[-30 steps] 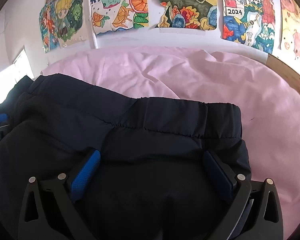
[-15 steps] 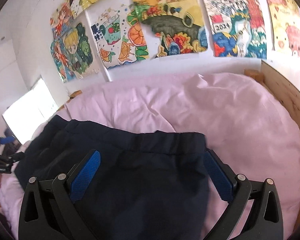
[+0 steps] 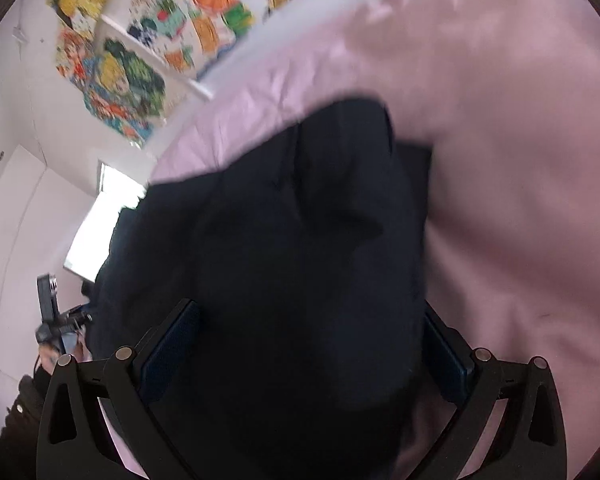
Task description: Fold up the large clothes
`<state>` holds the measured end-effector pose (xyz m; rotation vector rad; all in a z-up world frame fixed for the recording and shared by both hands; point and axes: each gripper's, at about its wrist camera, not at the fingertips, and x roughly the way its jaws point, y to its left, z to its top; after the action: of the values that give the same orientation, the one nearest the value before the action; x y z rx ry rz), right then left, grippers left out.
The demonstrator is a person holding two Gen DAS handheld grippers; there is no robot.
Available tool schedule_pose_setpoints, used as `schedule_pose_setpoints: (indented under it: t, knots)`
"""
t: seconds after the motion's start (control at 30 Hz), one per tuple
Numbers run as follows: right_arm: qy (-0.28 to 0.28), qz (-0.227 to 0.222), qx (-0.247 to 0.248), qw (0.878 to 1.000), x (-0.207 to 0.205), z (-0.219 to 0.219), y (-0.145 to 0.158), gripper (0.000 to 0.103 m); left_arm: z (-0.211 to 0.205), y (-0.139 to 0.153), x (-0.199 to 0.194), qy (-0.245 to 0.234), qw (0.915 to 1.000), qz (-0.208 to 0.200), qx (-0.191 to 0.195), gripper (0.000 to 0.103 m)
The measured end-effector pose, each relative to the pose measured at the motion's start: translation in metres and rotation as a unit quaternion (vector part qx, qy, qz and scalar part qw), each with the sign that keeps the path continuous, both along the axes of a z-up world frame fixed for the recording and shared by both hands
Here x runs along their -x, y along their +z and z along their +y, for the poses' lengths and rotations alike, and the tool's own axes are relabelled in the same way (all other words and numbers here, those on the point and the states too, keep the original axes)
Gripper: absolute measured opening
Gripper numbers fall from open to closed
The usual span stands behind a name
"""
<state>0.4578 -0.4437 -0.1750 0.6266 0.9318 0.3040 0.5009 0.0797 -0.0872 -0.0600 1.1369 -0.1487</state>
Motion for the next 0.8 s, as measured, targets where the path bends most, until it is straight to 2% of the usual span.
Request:
schedule_pose_setpoints:
  t: [0.1, 0.3, 0.47, 0.6, 0.67, 0.8]
  knots:
    - [0.0, 0.006, -0.019, 1.0, -0.001, 0.0, -0.012, 0.102, 0.019, -0.013, -0.006, 0.015, 0.9973, 0.029, 0.065, 0.103]
    - [0.009, -0.011, -0.058, 0.998, -0.004, 0.0, -0.04, 0.102, 0.021, -0.032, -0.013, -0.016, 0.9933, 0.053, 0.102, 0.103]
    - [0.011, -0.027, -0.081, 0.996, -0.005, -0.004, -0.046, 0.102, 0.03, -0.05, -0.016, -0.015, 0.9831, 0.084, 0.162, 0.103]
    - [0.011, -0.033, -0.078, 0.996, -0.007, -0.001, -0.047, 0.102, 0.026, -0.053, -0.014, -0.021, 0.981, 0.09, 0.171, 0.103]
    - [0.011, -0.038, -0.081, 0.996, -0.004, -0.005, -0.047, 0.102, 0.023, -0.058, -0.017, -0.029, 0.9771, 0.104, 0.184, 0.103]
    - [0.007, -0.045, -0.08, 0.996, -0.003, -0.008, -0.046, 0.102, 0.021, -0.066, -0.015, -0.018, 0.9733, 0.119, 0.196, 0.103]
